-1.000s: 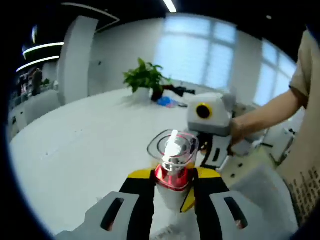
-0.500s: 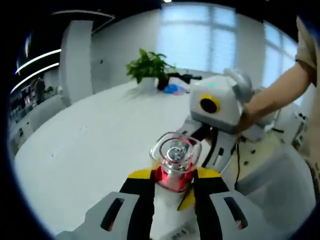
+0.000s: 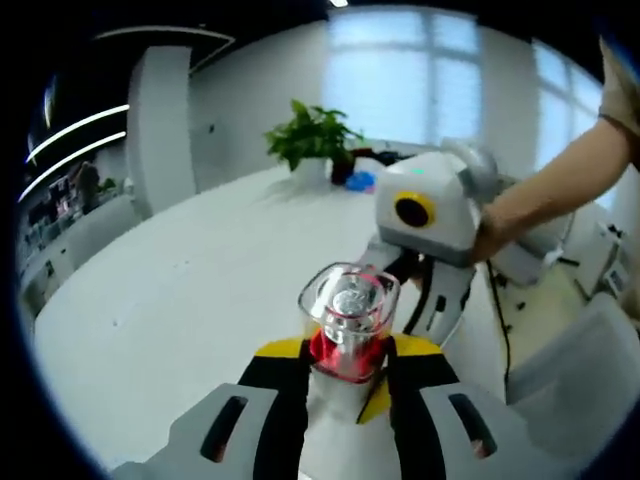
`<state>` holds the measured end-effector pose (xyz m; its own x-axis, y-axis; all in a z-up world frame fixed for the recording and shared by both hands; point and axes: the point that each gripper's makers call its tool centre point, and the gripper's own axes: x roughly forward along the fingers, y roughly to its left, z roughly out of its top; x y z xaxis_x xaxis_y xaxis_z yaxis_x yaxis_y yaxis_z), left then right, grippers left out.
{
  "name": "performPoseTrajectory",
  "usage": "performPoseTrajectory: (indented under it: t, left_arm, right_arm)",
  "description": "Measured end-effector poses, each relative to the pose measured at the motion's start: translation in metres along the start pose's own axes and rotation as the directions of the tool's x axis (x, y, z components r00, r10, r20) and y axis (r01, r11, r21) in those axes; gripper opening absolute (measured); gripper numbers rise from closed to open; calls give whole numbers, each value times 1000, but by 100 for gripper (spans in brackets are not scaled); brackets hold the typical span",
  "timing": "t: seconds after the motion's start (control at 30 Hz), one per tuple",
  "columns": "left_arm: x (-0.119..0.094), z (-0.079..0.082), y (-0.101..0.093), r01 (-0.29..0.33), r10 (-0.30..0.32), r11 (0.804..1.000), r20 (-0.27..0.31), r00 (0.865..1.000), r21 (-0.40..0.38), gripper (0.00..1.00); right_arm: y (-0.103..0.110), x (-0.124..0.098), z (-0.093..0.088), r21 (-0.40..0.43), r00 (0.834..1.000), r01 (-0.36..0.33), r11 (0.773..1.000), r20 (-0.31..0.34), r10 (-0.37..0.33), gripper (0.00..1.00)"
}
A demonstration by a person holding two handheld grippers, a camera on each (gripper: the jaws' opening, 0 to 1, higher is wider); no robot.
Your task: Arrange the skincare products in the storage area until every visible bottle or jar stands upright without overlapping.
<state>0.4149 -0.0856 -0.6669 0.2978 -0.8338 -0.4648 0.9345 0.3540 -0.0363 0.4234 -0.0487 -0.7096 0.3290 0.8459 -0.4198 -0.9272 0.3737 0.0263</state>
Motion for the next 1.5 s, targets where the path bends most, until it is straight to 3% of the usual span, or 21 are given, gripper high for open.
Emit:
performPoseTrajectory:
  t: [0.37, 0.7, 0.93, 1.07, 1.23, 1.5]
  left_arm:
    - [8, 7, 21, -11, 11, 1000, 4, 1000, -13, 27]
    - [7, 7, 18, 8, -8, 1000, 1, 1000, 0, 27]
    - [5, 9, 15, 20, -19, 1000, 17, 1000, -11, 29]
    - [3, 11, 11, 25, -25, 1000, 26, 999, -12, 36]
    - [-9, 8, 8, 9, -8, 1000, 31, 999, -22, 42]
    - [-34, 1, 6, -30, 34, 997, 61, 998, -65, 58]
  right_arm:
    - [-11, 3, 5, -34, 997, -54, 998, -53, 53, 31]
    - [-11, 2, 4, -14, 997, -44, 999, -56, 43, 32]
    - [-10, -2, 2, 50, 997, -2, 999, -74, 5, 34]
    - [-8, -5, -4, 58, 996, 25, 998, -85, -20, 47]
    - [2, -10, -4, 67, 995, 50, 996, -93, -44, 51]
    - [16, -17, 5, 86, 992, 121, 989, -54, -117, 67]
